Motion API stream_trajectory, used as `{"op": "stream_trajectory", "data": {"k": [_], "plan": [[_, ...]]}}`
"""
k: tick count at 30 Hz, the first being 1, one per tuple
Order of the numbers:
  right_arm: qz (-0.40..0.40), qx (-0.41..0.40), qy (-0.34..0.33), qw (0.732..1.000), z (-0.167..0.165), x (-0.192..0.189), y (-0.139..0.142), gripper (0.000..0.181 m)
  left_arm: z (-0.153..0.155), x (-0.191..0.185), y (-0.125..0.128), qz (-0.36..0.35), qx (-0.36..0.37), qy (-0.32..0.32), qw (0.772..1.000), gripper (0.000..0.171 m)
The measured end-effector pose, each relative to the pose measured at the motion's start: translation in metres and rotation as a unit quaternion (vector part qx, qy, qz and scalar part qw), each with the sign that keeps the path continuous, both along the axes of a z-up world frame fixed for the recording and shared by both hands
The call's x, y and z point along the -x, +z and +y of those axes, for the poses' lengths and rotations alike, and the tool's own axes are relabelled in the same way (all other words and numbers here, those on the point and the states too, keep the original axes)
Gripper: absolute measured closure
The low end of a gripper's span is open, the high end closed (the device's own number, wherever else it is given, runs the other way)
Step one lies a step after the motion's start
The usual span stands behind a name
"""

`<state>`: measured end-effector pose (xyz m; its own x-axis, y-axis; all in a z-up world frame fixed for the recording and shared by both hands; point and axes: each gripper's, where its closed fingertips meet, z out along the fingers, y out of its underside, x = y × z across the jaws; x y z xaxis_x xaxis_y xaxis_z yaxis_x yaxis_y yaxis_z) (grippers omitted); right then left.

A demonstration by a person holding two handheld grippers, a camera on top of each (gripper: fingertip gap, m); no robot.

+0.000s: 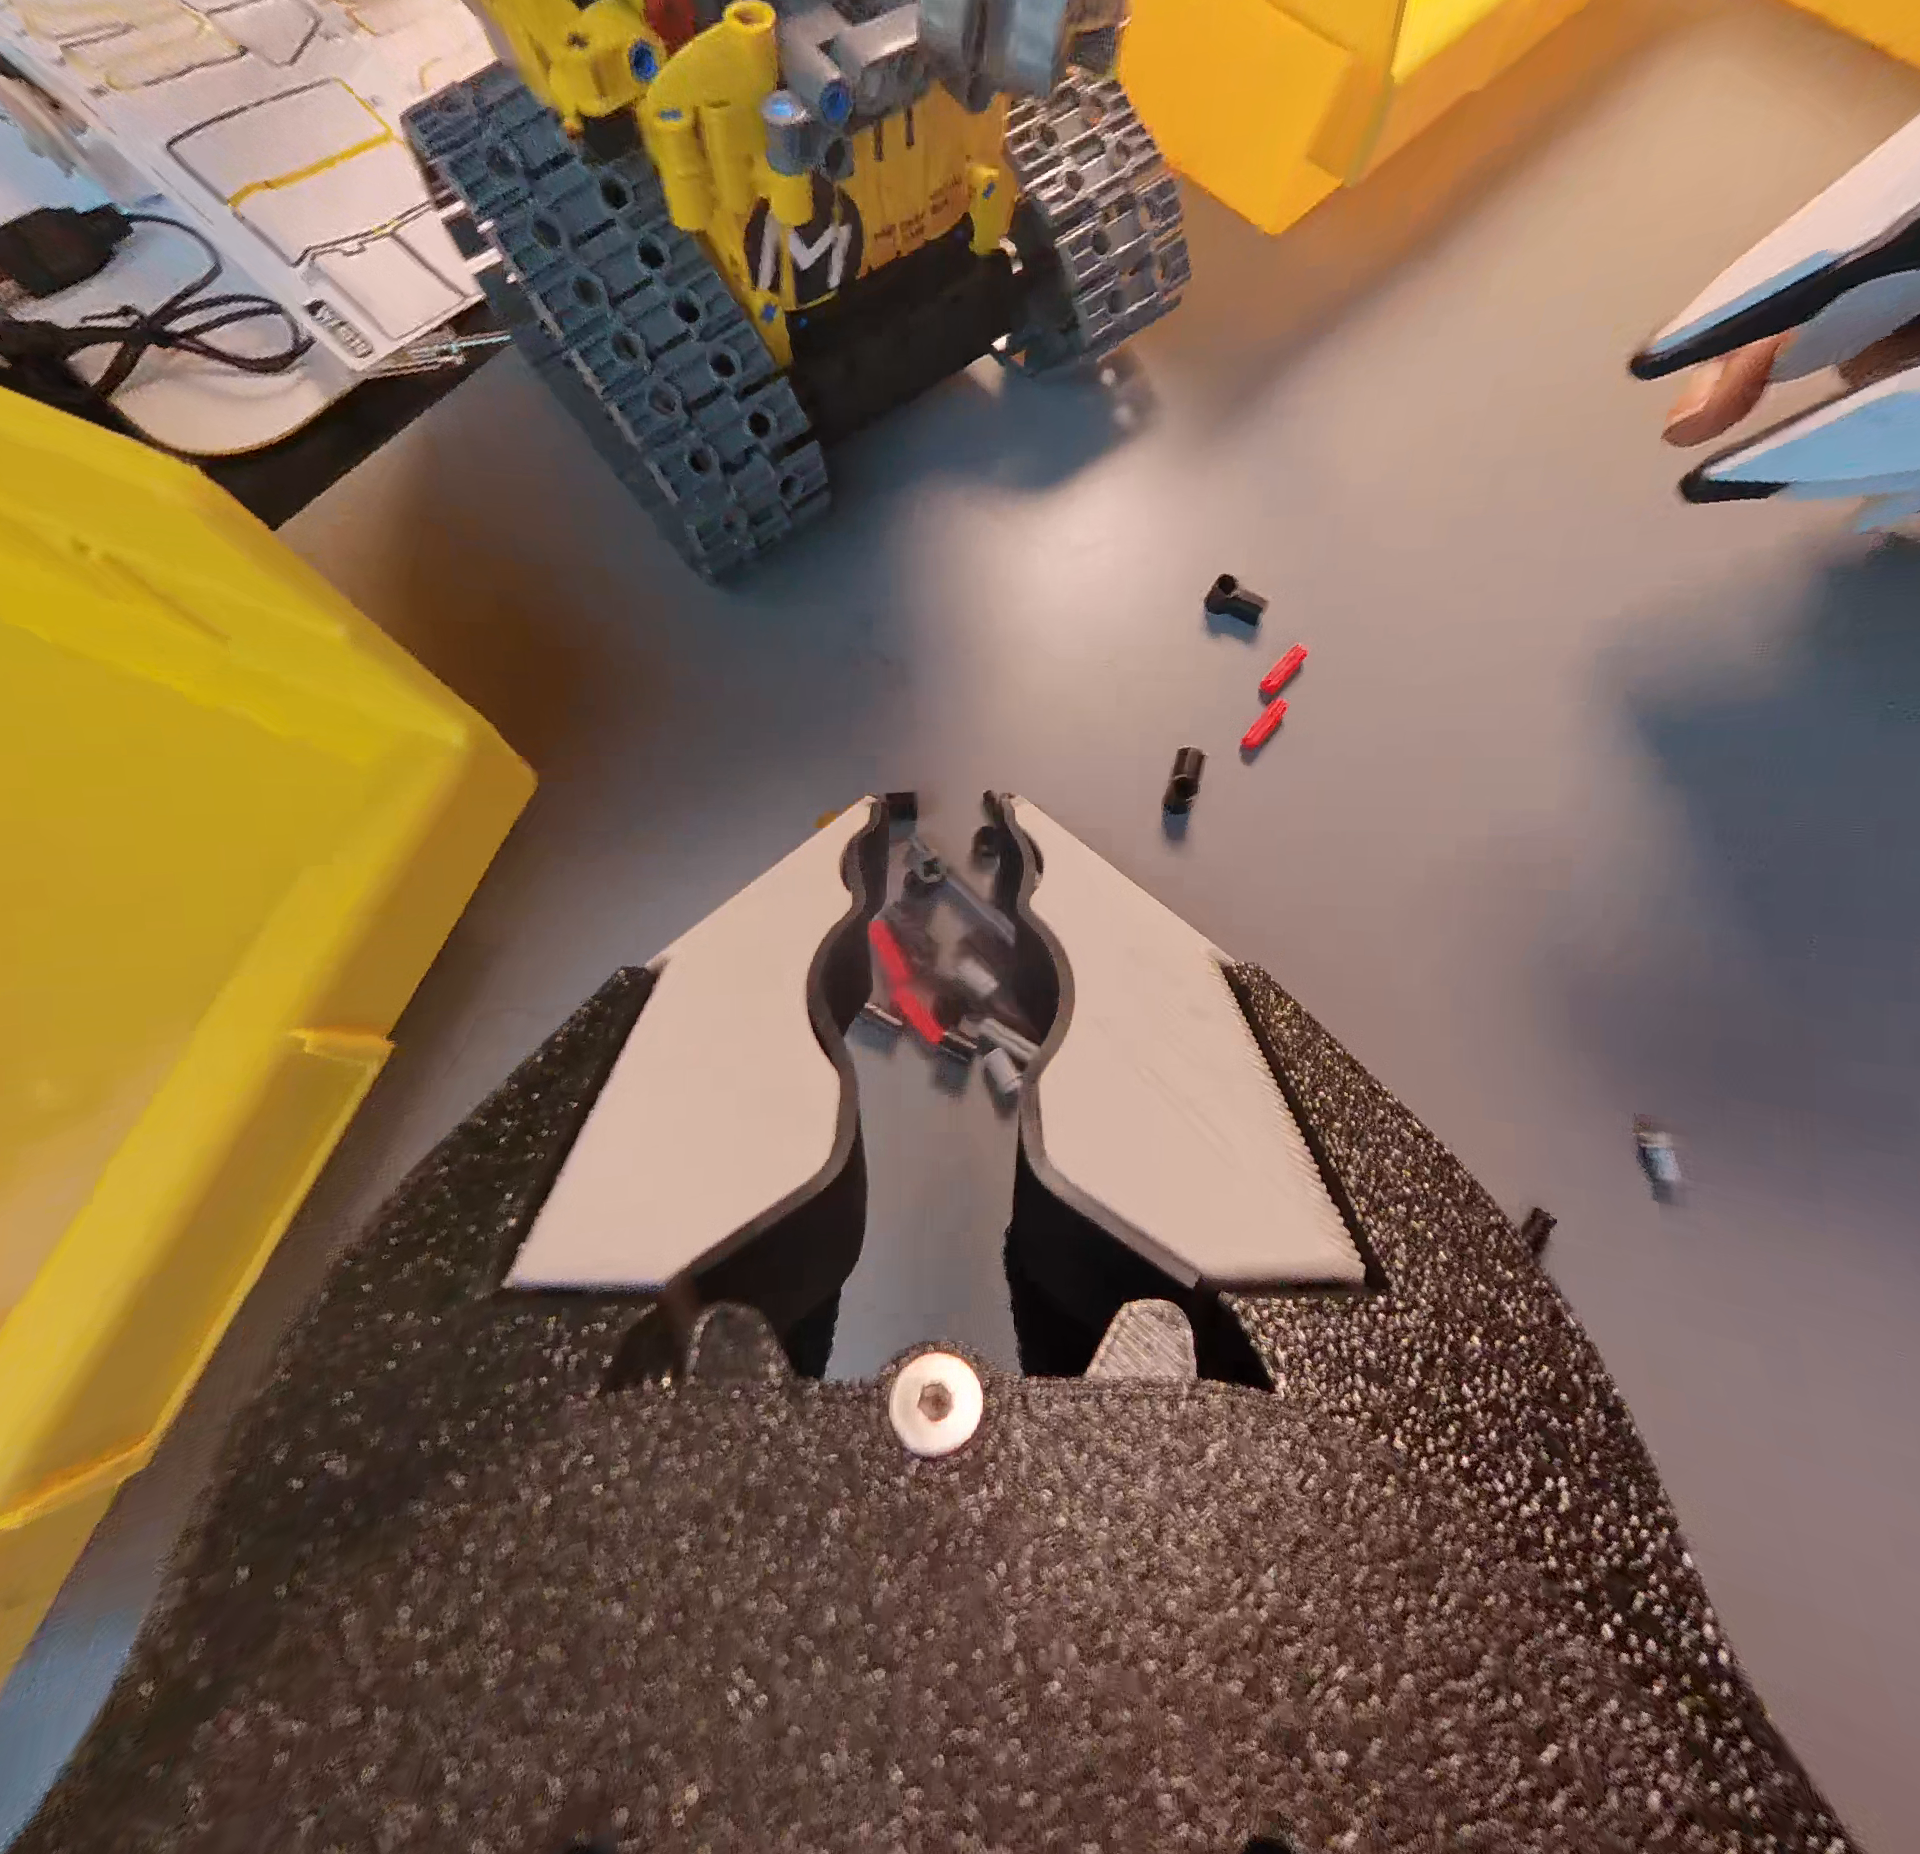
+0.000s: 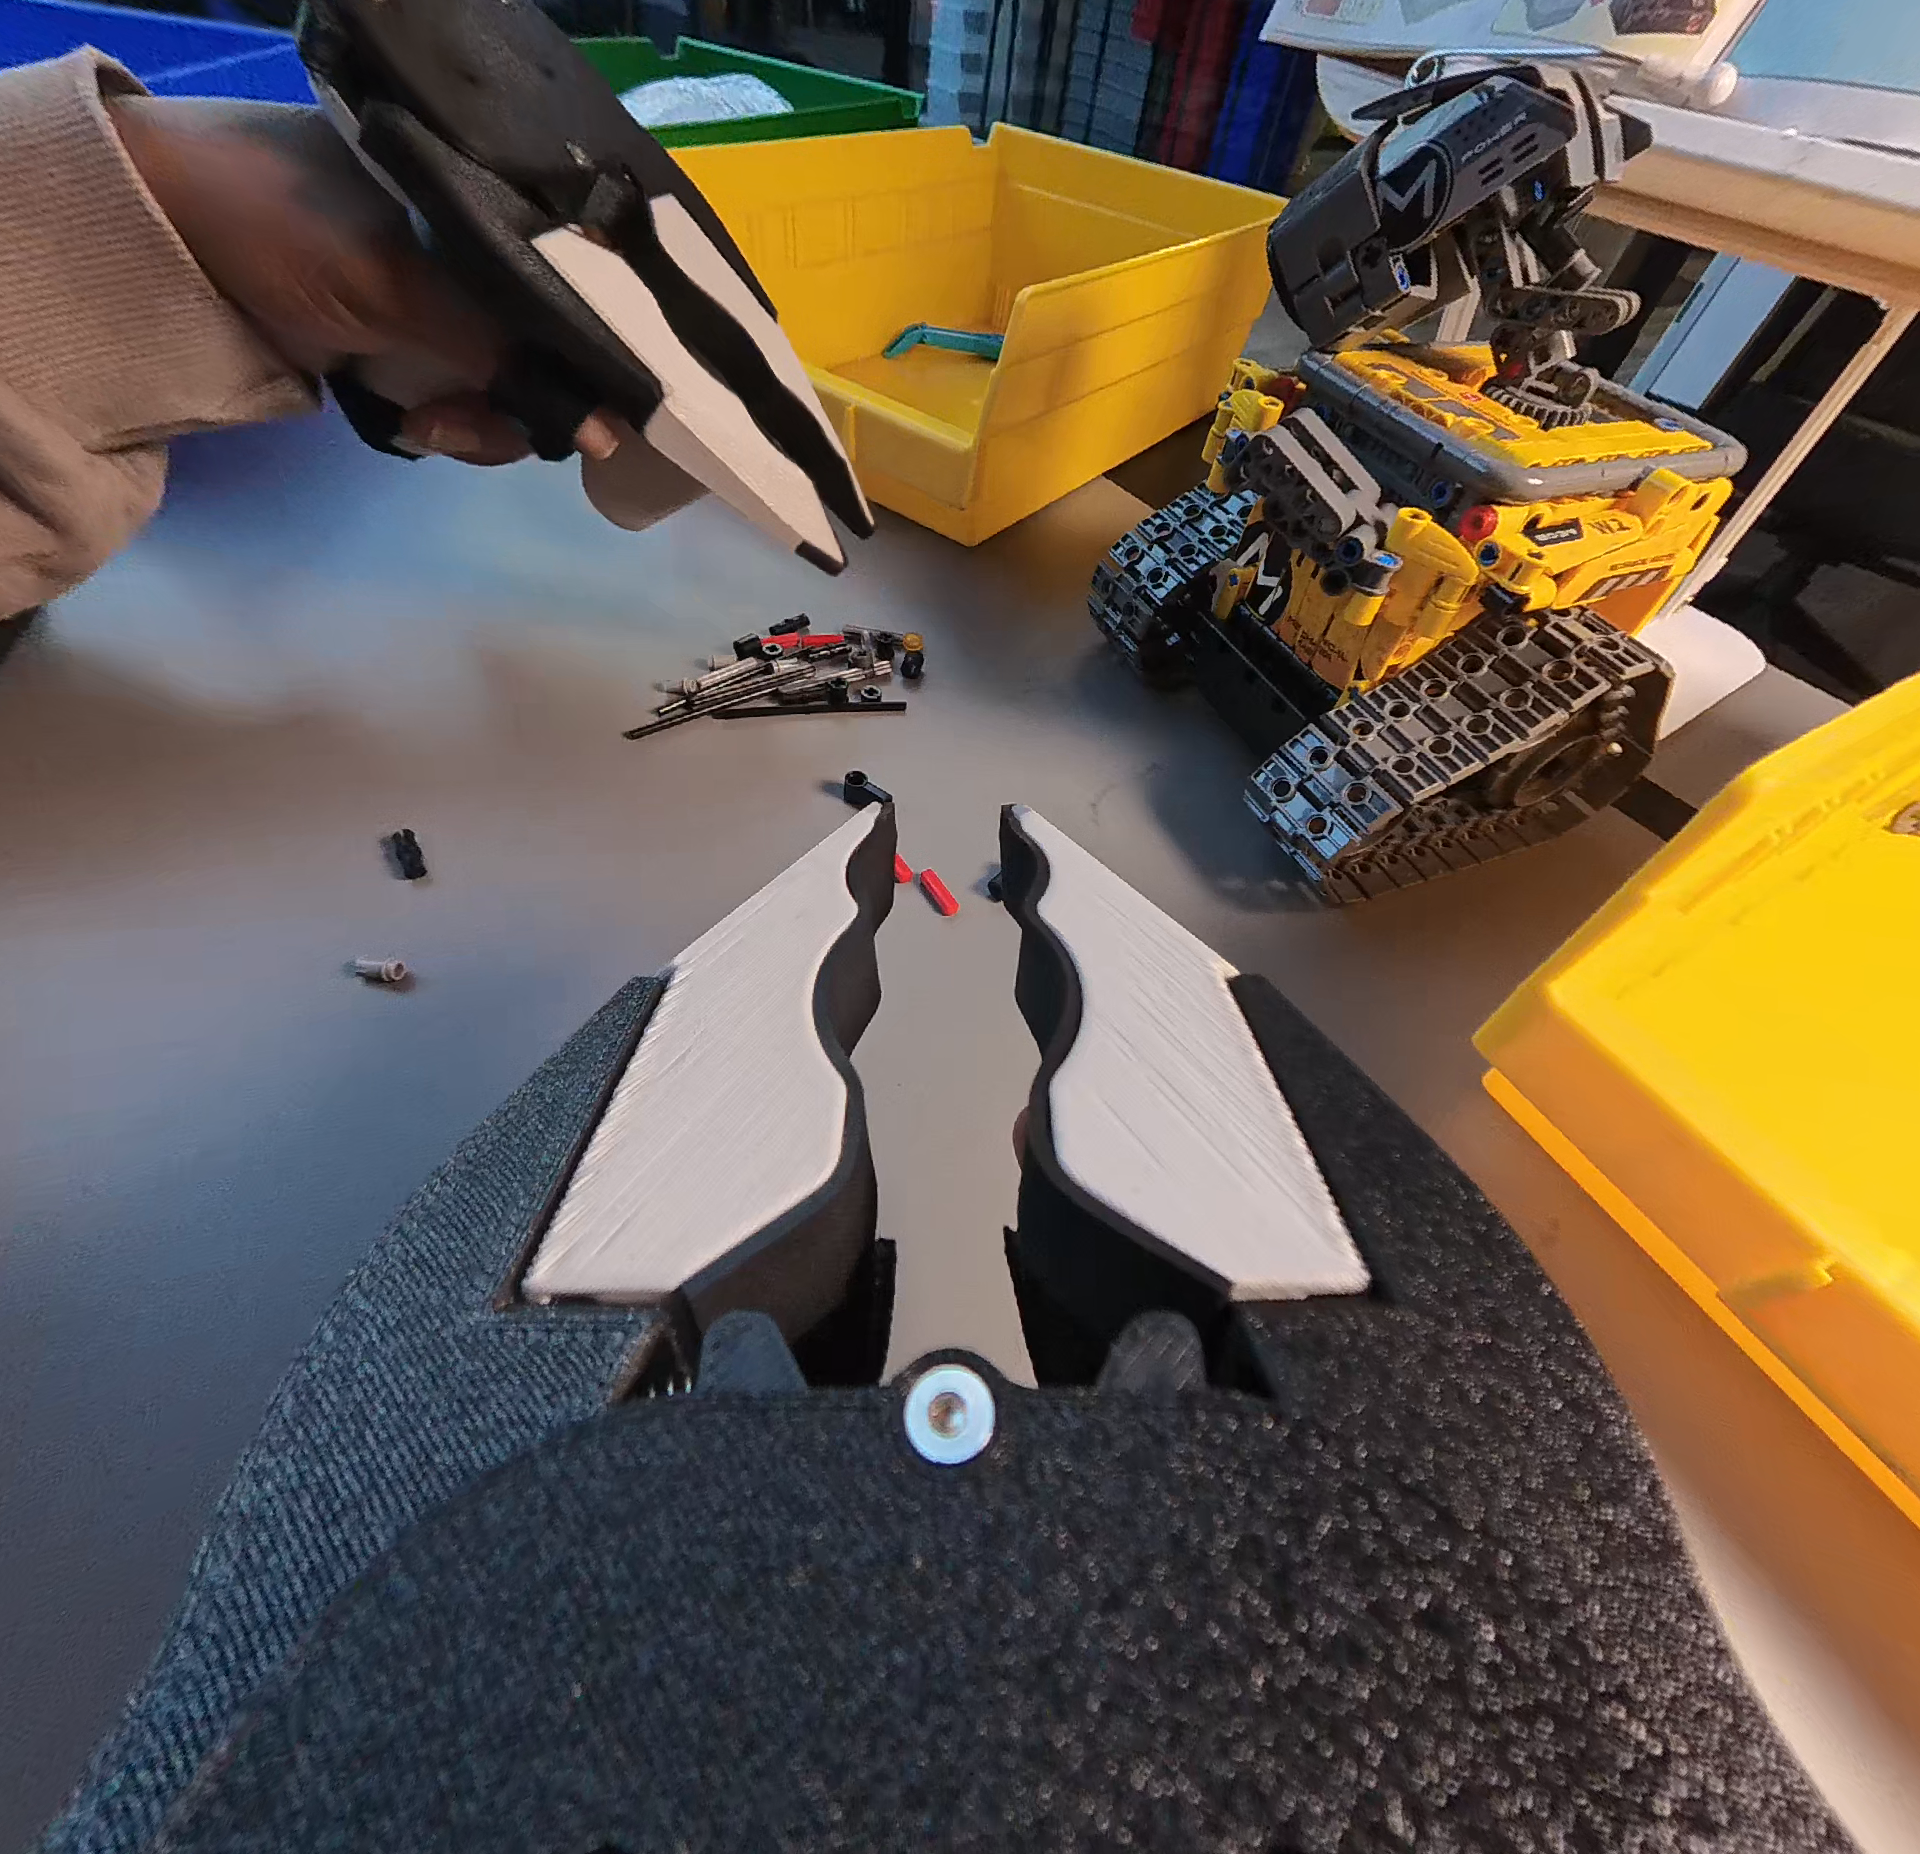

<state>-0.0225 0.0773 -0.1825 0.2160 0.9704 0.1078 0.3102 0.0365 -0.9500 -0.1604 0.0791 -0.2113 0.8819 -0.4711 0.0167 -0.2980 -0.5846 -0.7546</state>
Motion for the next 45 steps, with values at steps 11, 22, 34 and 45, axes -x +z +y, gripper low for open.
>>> {"op": "stream_trajectory", "data": {"k": [11,22,34,45], "plan": [[0.000,0.002,-0.006,1.000,0.004,-0.002,0.000,0.161,-0.004,-0.074,-0.047,0.071,0.042,-0.124,0.989,0.157],[-0.005,-0.004,-0.017,1.000,0.009,-0.005,0.001,0.161,-0.013,-0.083,-0.037,0.038,0.034,-0.142,0.989,0.153],[-0.032,-0.033,-0.080,0.996,0.046,-0.034,0.006,0.161,-0.017,-0.075,-0.047,0.072,0.048,-0.134,0.987,0.157],[-0.178,0.063,-0.037,0.981,0.035,-0.039,-0.060,0.154,-0.029,-0.015,-0.024,0.059,0.058,-0.071,0.994,0.150]]}}
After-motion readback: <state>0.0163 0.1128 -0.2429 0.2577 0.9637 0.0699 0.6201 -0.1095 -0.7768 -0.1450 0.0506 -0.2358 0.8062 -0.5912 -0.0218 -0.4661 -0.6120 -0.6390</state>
